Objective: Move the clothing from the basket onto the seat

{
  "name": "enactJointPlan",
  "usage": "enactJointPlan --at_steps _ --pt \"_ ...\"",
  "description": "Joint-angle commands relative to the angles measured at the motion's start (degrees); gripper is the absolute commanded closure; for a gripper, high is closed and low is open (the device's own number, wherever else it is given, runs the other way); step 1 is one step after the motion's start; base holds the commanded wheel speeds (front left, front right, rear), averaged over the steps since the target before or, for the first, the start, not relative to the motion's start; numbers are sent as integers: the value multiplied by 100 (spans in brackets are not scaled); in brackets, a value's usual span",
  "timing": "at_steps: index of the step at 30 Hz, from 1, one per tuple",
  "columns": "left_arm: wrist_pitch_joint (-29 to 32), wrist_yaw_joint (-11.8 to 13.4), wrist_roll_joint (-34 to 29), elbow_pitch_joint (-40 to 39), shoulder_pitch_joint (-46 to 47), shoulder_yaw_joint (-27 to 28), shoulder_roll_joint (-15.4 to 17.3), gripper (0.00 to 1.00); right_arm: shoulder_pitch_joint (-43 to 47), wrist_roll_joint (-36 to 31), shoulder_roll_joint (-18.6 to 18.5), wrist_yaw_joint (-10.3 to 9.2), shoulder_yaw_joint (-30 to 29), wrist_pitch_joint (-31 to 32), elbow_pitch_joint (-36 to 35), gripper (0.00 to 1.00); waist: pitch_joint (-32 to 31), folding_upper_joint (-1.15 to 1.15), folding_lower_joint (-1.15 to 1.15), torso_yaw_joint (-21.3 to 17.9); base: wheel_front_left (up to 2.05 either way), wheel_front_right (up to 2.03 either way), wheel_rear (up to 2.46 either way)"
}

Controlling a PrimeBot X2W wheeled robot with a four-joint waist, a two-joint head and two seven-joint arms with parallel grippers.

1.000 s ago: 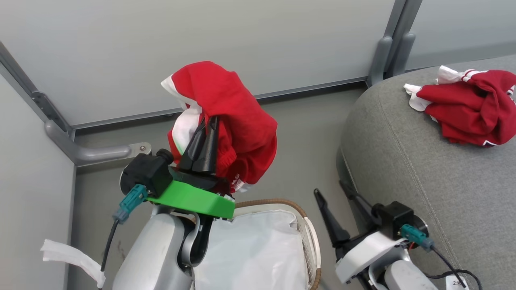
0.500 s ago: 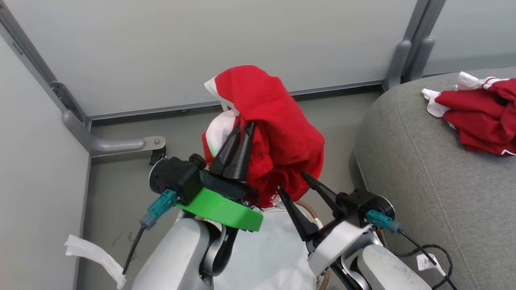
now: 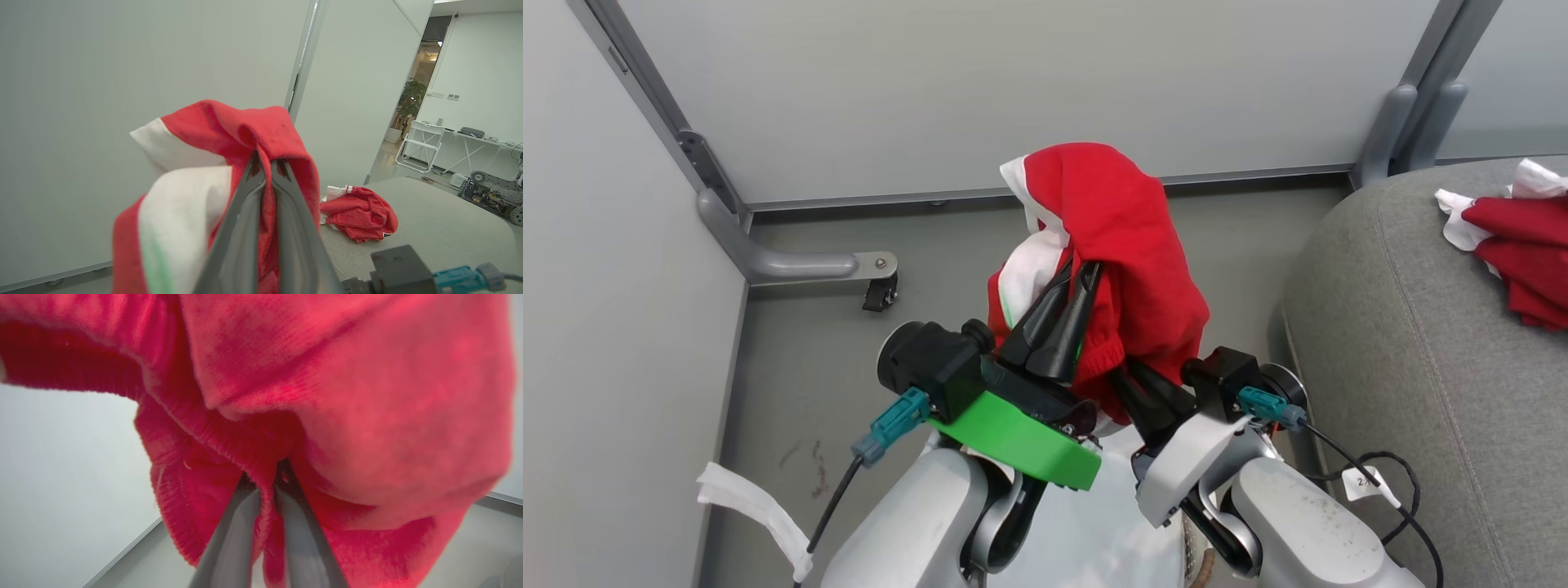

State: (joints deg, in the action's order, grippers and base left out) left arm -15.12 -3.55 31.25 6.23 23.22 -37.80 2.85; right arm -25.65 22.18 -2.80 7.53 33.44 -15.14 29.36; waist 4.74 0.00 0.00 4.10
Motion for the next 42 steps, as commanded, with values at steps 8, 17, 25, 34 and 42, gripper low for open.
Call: enactJointPlan --at_steps 8,17,25,34,42 --pt "-4 87 -3 76 -8 153 13 100 8 111 -28 -8 8 0 -30 100 10 0 0 -99 0 0 0" --pt "-3 53 -165 463 -257 486 14 0 339 16 -23 -8 -148 0 -424 100 -9 0 0 -758 0 0 0" --pt "-2 -96 -476 686 -482 882 13 0 776 -104 -17 -7 -373 -1 -975 100 3 0 0 -1948 0 0 0" --pt "-2 -231 -674 806 -644 1104 15 0 1074 -202 -21 -6 -433 -1 -1450 100 11 0 0 -3319 0 0 0" --pt "-2 -350 -613 1154 -254 698 21 0 1319 -446 -17 -7 -1265 -1 -1979 100 261 0 0 -3555 0 0 0"
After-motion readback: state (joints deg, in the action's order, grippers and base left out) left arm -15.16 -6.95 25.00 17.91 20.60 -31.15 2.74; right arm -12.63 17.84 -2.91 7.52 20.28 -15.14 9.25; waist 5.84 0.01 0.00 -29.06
